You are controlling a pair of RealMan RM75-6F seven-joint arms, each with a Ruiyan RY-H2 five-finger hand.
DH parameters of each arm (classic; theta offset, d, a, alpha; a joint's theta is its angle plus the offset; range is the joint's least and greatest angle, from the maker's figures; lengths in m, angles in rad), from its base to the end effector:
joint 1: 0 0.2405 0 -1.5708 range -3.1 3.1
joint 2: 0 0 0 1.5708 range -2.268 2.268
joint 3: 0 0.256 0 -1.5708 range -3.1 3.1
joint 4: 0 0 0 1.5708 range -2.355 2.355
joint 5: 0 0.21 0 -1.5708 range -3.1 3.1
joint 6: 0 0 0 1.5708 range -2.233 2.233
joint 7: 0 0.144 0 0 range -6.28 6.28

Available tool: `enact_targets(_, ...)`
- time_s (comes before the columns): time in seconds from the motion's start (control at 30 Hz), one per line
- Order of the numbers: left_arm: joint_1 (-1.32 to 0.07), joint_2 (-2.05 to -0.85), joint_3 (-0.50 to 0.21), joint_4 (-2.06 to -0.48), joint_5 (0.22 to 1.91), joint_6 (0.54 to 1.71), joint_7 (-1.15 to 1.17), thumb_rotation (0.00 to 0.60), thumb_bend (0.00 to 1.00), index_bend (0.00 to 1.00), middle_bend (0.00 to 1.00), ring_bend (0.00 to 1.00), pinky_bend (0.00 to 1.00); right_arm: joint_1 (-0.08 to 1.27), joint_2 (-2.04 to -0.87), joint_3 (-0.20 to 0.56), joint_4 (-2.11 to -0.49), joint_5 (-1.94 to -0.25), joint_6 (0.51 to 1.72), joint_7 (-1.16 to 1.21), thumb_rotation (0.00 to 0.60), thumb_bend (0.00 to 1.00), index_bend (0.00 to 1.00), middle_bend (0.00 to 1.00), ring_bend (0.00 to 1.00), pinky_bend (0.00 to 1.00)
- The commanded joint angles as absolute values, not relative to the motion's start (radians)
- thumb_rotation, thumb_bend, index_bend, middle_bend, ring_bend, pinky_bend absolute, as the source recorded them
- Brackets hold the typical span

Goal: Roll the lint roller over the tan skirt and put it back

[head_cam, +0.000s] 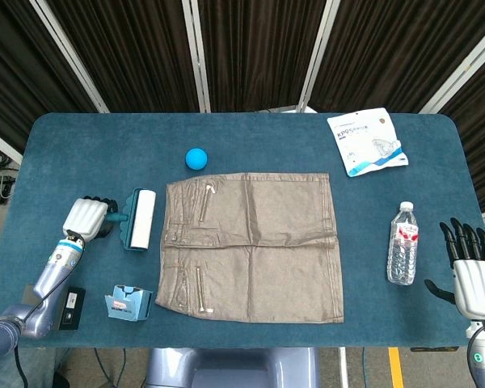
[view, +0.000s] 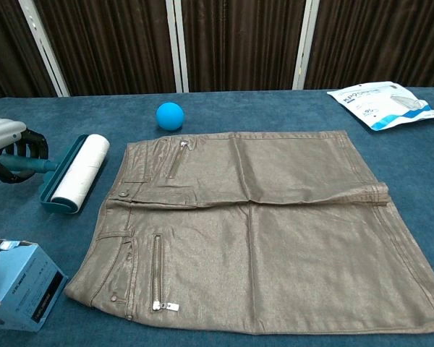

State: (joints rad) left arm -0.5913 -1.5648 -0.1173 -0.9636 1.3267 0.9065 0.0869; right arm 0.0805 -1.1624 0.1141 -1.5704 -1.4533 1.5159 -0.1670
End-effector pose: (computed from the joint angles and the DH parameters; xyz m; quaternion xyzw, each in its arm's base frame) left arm -0.2979 0.3640 0.0279 -0.7315 -0.3408 -0.2637 0.5284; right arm -0.3155 -0.1927 0.1651 0.5865 -0.3255 0.3572 0.6500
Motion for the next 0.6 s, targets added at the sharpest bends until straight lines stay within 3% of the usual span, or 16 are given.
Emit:
enact_targets(0.03, -0.621, -1.475, -0.139, -1.097, 1.325, 0.909, 0.171, 0.6, 0.76, 0.62, 0.46, 0.41, 0.49, 0.08, -1.157, 0.116, -1.575, -1.45, 1.515, -0.158, 0.6, 0.0, 0.0, 0.0, 0.0, 0.0)
enact_targets(0.27, -0.707, -1.339, -0.209, -1.368, 1.167, 0.833, 0.436, 0.6, 0.78, 0.63, 0.46, 0.41, 0.5, 0.083, -1.141, 0.127, -1.586, -1.43, 1.503, -0.129, 0.6, 0.0, 0.0, 0.0, 0.0, 0.0)
enact_targets(0.6, -0.832, -1.292, -0.226, -1.506, 0.886, 0.772, 0.665, 0.6, 0.8, 0.64, 0.47, 0.43, 0.51, 0.095, -1.134, 0.14, -1.577, -1.379, 1.458, -0.104, 0.6, 0.0, 0.0, 0.0, 0.0, 0.0)
